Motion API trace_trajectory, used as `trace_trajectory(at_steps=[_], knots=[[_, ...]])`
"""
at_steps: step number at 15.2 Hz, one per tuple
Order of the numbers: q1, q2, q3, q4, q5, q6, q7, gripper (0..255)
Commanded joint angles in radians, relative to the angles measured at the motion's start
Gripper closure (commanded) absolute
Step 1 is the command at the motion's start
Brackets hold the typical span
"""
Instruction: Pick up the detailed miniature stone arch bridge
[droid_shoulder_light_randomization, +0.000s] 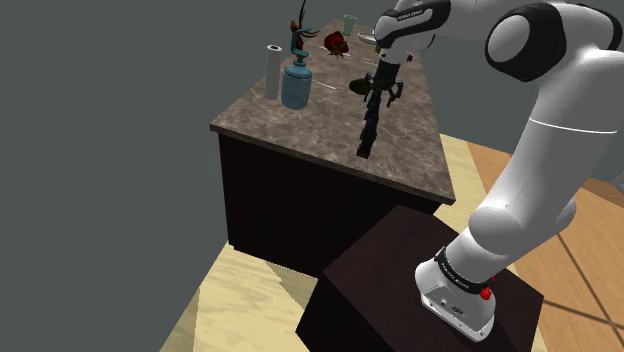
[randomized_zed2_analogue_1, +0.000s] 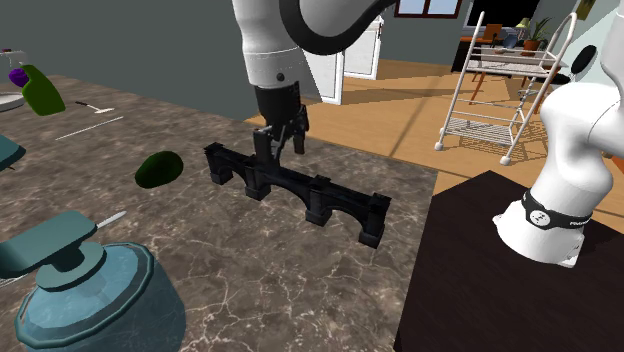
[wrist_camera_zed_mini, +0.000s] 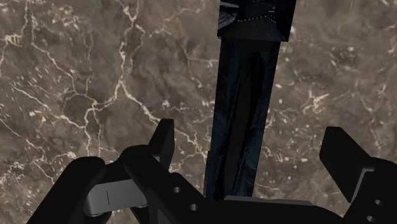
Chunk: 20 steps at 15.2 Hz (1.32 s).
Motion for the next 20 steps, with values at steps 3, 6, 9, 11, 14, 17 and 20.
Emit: trace_trajectory(at_steps=[3,6,9,11,14,17,20], knots=[[-0.011,0.042,-0.006,0.01,0.011,0.031,0.013,0],[-0.011,0.057,-0.004,-0.011,0.015,0.066,0.011,0],[-0.012,0.065,-0.004,-0.021,0.018,0.084,0.009,0],[-0.012,0.065,-0.004,-0.02,0.018,0.084,0.009,255],[-0.012,0.065,-0.004,-0.02,0.018,0.084,0.009,255],[-0.012,0.065,-0.004,-0.02,0.018,0.084,0.009,255],[-0.012,0.065,-0.004,-0.02,0.018,0.084,0.009,255]])
